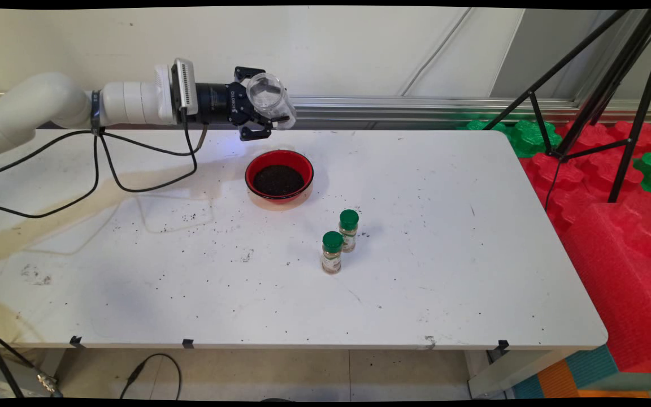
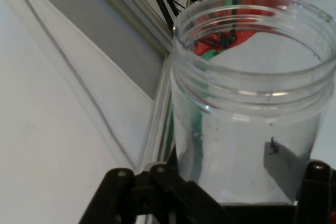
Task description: Pour the black seasoning powder in the red bowl
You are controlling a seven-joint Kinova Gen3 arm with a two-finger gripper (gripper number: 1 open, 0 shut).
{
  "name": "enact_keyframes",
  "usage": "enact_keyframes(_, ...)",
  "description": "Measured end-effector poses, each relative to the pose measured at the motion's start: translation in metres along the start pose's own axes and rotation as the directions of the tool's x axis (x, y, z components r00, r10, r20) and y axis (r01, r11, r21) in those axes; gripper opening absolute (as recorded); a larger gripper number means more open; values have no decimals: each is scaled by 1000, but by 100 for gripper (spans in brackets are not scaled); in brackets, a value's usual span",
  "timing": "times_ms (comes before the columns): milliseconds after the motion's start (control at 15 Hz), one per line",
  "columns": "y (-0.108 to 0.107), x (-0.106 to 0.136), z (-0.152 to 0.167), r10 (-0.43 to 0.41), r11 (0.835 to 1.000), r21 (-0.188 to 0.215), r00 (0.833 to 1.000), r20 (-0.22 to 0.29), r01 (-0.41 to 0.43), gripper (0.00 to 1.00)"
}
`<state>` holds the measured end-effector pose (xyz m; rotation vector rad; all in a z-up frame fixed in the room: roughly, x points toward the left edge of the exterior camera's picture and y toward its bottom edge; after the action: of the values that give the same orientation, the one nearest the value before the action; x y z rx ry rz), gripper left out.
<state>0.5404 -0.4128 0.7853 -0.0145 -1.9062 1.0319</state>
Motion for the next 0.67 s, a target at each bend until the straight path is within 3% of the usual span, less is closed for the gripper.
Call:
enact_keyframes(267, -2, 1, 0, -124, 992, -24, 992, -5, 124, 0)
enact_keyframes(667, -8, 6, -2, -287, 957, -56, 958, -5, 286, 0)
